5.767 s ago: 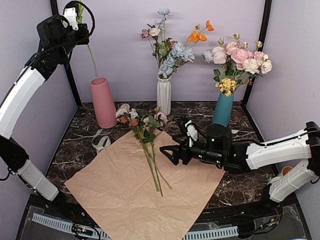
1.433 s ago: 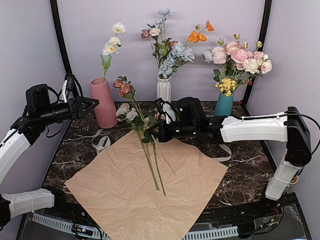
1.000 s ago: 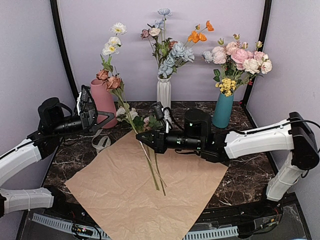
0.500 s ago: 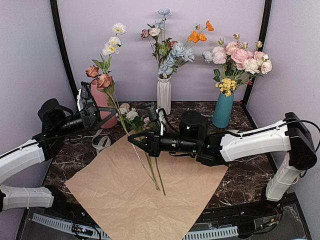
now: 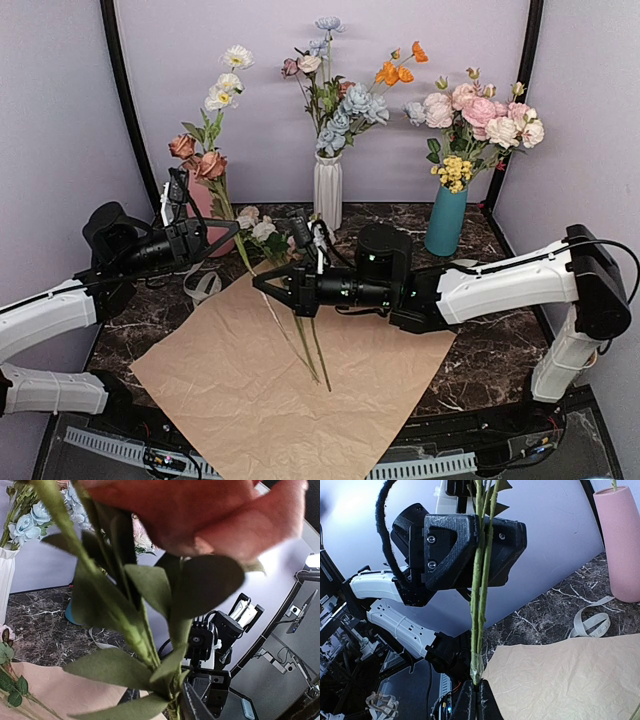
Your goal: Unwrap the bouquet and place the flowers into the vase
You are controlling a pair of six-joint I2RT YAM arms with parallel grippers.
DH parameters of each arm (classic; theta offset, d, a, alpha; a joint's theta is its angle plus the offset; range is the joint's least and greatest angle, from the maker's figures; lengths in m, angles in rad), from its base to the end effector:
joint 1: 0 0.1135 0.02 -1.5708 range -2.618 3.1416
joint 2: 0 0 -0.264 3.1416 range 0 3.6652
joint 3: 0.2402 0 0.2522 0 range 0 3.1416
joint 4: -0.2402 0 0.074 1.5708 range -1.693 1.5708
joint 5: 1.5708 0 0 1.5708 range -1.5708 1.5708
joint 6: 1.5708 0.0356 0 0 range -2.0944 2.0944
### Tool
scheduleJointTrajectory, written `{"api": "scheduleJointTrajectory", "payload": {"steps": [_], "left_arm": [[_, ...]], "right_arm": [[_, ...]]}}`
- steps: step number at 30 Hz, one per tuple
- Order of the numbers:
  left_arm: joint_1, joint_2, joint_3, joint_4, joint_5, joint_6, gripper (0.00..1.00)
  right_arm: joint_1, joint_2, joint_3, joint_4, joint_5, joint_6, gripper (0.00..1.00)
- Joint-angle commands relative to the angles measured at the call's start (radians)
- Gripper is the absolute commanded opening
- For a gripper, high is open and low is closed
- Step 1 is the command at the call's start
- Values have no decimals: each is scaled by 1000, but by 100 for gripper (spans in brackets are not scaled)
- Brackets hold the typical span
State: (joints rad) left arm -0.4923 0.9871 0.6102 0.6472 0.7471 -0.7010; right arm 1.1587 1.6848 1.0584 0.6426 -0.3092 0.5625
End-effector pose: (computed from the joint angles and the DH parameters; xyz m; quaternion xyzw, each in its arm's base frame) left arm 0.1832 -0.1257 0.3262 0.2302 0.5908 -0.5991 0.4889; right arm 0.1469 0.3631 0.2825 -0.3085 0.6302 0.6044 0.3773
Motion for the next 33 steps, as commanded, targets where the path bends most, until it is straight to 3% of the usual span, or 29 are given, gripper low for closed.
{"api": "scheduleJointTrajectory", "payload": {"steps": [1,2,6,9,10,11,14,16,17,21,25,33], "left_arm": [[-8,9,6,56,26,-2,28],[-9,9,6,58,33,-2,27],[-8,6,11,26,22,18,1],[-9,3,10,3,-1,35,0],[-9,2,12,-8,-12,41,0],[-9,0,16,-21,-23,50,0],[-8,-9,54,-103,-79,101,0],[-8,-15,108,-201,-127,166,0],[-8,-18,142,-279,-158,201,0],[-9,-14,314,-519,-335,352,0],[-8,22,486,-715,-632,495,0],[-7,156,851,-860,-1019,739,0]], "right_arm": [[12,15,27,31,-21,-2,0],[12,15,26,31,-20,-2,0],[12,5,23,21,-12,-15,0],[12,-11,18,-7,11,-34,0],[10,-18,17,-31,24,-46,6],[8,-24,18,-59,43,-65,17],[-19,-52,12,-140,79,-119,67],[-60,-78,-1,-186,66,-157,91],[-81,-117,-9,-207,65,-178,98],[-171,-200,-59,-273,72,-244,99],[-265,-263,-117,-287,77,-268,99],[-356,-285,-155,-307,80,-315,99]]}}
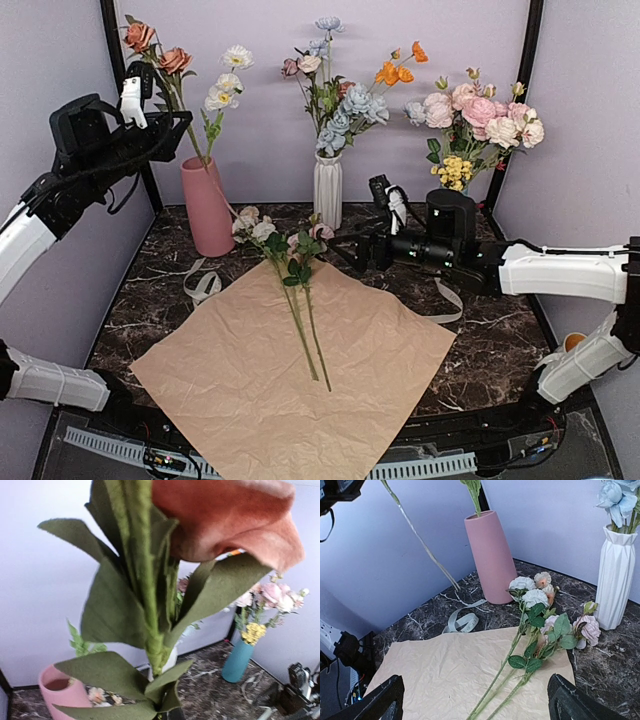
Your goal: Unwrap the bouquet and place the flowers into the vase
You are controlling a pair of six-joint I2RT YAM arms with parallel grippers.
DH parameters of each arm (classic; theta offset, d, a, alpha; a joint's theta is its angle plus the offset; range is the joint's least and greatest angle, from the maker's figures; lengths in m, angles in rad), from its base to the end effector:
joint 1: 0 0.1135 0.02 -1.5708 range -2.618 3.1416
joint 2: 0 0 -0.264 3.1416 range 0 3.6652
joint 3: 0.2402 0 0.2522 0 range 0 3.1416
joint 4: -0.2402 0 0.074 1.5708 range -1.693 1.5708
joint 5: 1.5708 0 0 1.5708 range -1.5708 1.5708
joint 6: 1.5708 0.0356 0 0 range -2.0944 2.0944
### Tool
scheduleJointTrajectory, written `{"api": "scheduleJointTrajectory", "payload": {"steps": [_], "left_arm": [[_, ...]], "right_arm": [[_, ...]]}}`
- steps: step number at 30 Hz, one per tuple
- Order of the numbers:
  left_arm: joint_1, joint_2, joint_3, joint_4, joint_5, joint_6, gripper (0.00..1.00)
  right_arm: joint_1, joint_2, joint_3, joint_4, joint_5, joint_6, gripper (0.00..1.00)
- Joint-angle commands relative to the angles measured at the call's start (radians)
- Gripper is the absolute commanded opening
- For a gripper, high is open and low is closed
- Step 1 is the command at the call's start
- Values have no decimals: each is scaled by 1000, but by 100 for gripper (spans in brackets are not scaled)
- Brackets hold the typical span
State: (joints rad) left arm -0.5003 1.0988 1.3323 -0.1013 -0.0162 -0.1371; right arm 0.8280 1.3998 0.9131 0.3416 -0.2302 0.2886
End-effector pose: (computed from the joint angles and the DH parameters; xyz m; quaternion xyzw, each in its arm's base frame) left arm 0.2048 -0.1113 0.4781 0.1130 0.6491 -0.2306 0.7160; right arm 0.2153 0.2465 0.2964 -0.2726 0.7043 0.4178 0.5050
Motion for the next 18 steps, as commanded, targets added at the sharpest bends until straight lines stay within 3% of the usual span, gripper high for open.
{"api": "scheduleJointTrajectory", "payload": {"steps": [1,7,18], "left_arm": [[2,61,176,-117,-295,203,0],[25,149,336,-13,-453,347,0],[177,424,672,-46,-337,338,0]], "right_arm": [[-30,8,-9,-7,-1,-44,99],[-47,44,-9,0,-27,-46,99],[-53,88,-18,20,-61,-30,99]]}}
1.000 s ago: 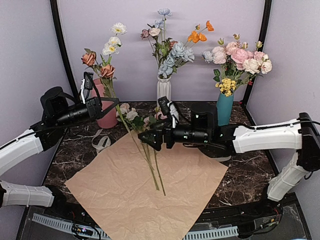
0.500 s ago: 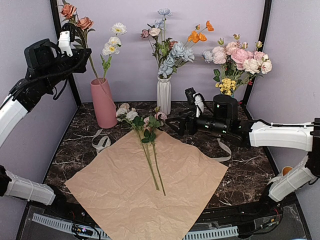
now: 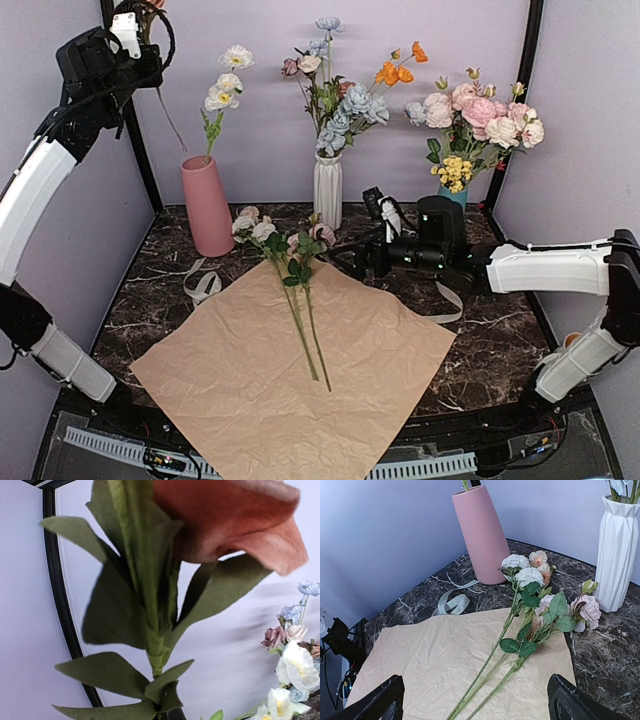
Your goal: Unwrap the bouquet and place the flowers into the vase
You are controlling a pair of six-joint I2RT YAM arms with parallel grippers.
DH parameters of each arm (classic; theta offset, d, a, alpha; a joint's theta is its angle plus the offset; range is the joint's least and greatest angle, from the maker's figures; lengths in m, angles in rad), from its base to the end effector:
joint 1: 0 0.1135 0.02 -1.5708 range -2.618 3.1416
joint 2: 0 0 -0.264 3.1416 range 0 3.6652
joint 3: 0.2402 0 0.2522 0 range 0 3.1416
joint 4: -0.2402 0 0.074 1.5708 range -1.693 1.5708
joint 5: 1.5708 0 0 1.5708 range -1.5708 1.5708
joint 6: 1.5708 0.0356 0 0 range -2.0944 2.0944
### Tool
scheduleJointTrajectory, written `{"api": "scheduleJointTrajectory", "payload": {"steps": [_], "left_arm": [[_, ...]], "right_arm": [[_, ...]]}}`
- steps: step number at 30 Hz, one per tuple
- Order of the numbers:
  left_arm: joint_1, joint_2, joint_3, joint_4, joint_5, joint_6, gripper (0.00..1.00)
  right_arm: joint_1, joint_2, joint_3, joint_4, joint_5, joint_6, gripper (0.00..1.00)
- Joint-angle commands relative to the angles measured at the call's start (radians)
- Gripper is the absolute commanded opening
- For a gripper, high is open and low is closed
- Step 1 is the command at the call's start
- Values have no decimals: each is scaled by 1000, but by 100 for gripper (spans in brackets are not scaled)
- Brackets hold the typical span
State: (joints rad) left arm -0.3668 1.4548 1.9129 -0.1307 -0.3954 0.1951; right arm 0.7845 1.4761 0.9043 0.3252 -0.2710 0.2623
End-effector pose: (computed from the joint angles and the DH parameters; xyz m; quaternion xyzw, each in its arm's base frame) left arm 0.2698 -0.0890 0.5722 0.0049 0.5929 0.0456 0.8039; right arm 0.2329 0.2459 0.2678 -0.2820 0.7336 0.3967 0.4743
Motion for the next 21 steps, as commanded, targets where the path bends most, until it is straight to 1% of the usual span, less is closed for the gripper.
{"api": "scheduleJointTrajectory", "payload": {"steps": [1,3,6,15,21], "left_arm": [[51,93,116,-24,50,2,0],[59,134,148,-43,65,-6,0],[65,168,155,-54,75,-27,0],[66,160,113,-78,126,-84,0],[79,197,93,-77,112,-88,0]], "right_arm": [[-11,12,-10,36,-20,-3,99],[-14,12,-14,35,-19,-4,99],[-18,11,-21,34,-18,-6,99],[-34,13,-33,35,-28,0,99],[-36,13,-40,37,-37,10,99]]}}
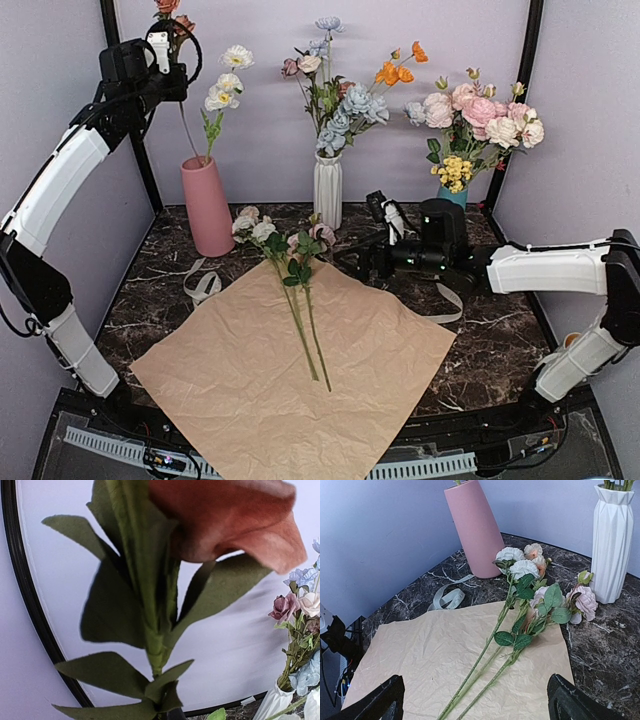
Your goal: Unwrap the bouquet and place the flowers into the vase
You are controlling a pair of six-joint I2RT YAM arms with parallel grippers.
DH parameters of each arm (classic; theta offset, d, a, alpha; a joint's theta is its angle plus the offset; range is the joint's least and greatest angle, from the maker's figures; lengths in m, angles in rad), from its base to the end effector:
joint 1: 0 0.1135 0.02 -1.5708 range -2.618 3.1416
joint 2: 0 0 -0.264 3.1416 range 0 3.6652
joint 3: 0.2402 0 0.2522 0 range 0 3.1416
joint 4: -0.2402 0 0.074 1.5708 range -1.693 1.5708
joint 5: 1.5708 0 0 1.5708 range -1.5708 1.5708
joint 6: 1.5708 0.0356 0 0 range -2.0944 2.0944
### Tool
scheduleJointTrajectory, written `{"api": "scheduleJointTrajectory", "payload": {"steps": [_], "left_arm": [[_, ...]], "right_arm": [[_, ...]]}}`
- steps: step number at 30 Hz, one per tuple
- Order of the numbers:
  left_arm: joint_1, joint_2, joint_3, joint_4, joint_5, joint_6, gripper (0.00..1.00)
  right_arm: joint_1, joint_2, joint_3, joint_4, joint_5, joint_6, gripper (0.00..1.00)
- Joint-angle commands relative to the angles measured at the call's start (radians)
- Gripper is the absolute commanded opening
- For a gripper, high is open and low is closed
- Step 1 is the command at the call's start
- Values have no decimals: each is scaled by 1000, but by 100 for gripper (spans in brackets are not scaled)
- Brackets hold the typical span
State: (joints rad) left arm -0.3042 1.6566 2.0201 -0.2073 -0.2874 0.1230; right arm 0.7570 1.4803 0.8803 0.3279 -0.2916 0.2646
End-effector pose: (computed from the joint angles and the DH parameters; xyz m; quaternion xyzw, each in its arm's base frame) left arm 0.3437 -0.0973 0.5365 0.0299 0.6515 0.0246 0.7576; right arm 0.2374 0.2384 0.2586 -0.2773 0.7429 0.3934 0.4653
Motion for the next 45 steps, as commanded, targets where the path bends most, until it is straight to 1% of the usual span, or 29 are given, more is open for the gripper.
{"api": "scheduleJointTrajectory", "payload": {"steps": [1,3,7,13,21,22,27,30,35,40,45], "left_arm": [[28,11,-11,-1,15,-23,0],[56,49,7,-20,49,-52,0],[107,162,94,-104,136,-104,0],[134,320,226,-205,193,-137,0],[146,391,237,-226,226,-173,0],[147,395,236,-231,229,-177,5],[147,393,237,-278,256,-196,48],[147,375,236,-317,269,-204,61],[147,322,235,-352,279,-202,70],[146,264,235,-369,305,-209,73],[147,195,234,-399,342,-230,75]], "right_arm": [[-9,9,-18,34,-17,10,99],[-10,10,-22,36,-17,15,99],[-10,17,-29,42,-19,25,99],[-11,47,-16,36,-43,43,98],[-12,74,-2,29,-69,53,98],[-12,80,0,29,-75,54,98],[-12,112,20,16,-96,64,97],[-12,151,52,-15,-99,61,97],[-10,188,112,-72,-108,75,96],[-10,198,127,-80,-121,121,96],[-8,201,139,-116,-92,158,94]]}}
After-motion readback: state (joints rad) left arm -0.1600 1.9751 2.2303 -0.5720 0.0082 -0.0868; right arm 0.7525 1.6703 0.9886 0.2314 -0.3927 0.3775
